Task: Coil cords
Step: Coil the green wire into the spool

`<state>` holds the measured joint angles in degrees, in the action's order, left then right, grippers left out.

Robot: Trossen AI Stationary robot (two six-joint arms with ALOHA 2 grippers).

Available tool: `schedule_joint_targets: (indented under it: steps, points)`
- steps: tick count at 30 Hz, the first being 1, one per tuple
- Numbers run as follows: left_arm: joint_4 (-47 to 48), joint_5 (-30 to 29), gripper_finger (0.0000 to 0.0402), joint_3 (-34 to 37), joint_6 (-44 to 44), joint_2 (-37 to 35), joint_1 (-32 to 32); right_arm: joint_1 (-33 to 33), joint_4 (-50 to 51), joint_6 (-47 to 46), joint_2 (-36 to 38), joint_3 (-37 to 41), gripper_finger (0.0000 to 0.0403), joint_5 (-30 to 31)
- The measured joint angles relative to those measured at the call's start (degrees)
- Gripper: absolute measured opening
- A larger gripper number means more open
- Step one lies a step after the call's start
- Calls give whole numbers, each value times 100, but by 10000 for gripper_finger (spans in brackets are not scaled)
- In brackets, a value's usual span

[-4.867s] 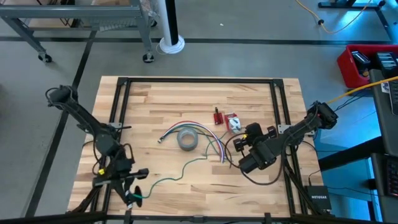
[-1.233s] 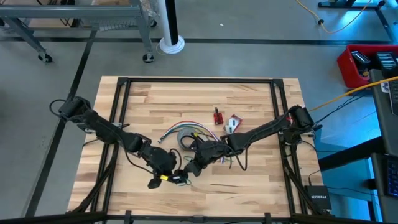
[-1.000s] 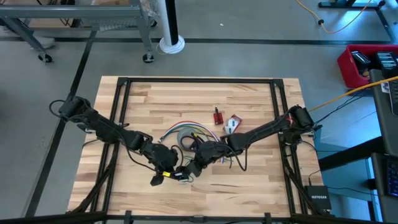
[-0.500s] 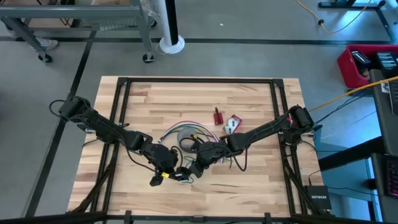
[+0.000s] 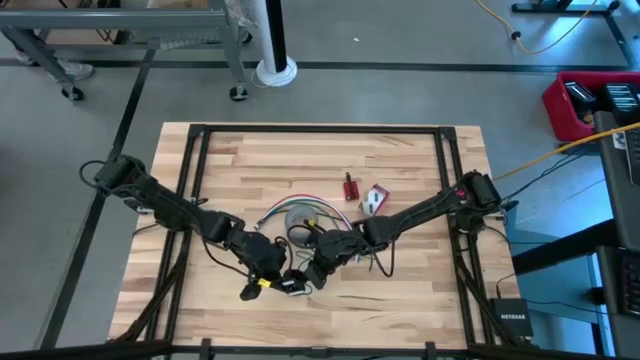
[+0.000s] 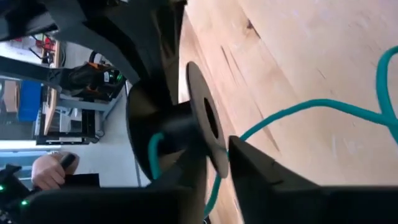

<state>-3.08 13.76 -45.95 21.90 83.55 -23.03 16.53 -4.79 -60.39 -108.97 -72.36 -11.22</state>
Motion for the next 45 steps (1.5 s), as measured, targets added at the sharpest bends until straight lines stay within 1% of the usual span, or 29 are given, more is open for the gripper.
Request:
schedule_joint_targets:
  steps: [2,4,8,11,14,16,18,24,27,31,36,39,43,45]
  points:
    - [36,-2,0,0,38,0,6,0,26,97,-2,0,25,1]
    - [118,-13,0,0,60,0,8,0,36,129,-6,0,10,0]
    - [208,-40,0,-2,337,-2,11,0,55,88,-6,0,19,9]
    - [313,-49,0,-2,696,-4,25,-7,84,91,-8,2,9,20]
    - [351,92,0,-13,861,-9,29,-7,59,88,-8,2,8,15]
    - [299,315,5,-13,884,-12,54,-2,39,84,-6,2,8,13]
    - [293,450,12,-11,701,-74,90,0,-1,80,-4,2,5,8]
    - [536,368,15,0,359,-477,150,-10,-73,67,19,-15,4,20]
    - [810,313,11,0,513,-683,151,-17,-97,67,24,-22,3,38]
    - [980,289,13,0,987,-737,116,-13,-204,65,24,-19,3,56]
    - [1062,499,27,0,1529,-748,97,-7,-117,58,18,13,2,-44]
    - [1031,731,40,0,1551,-750,119,-5,-106,58,5,13,2,-103]
    - [1035,722,69,0,1574,-749,140,-2,-55,60,7,9,1,-103]
    - [1042,823,84,0,1586,-750,138,-2,-78,60,7,9,1,-103]
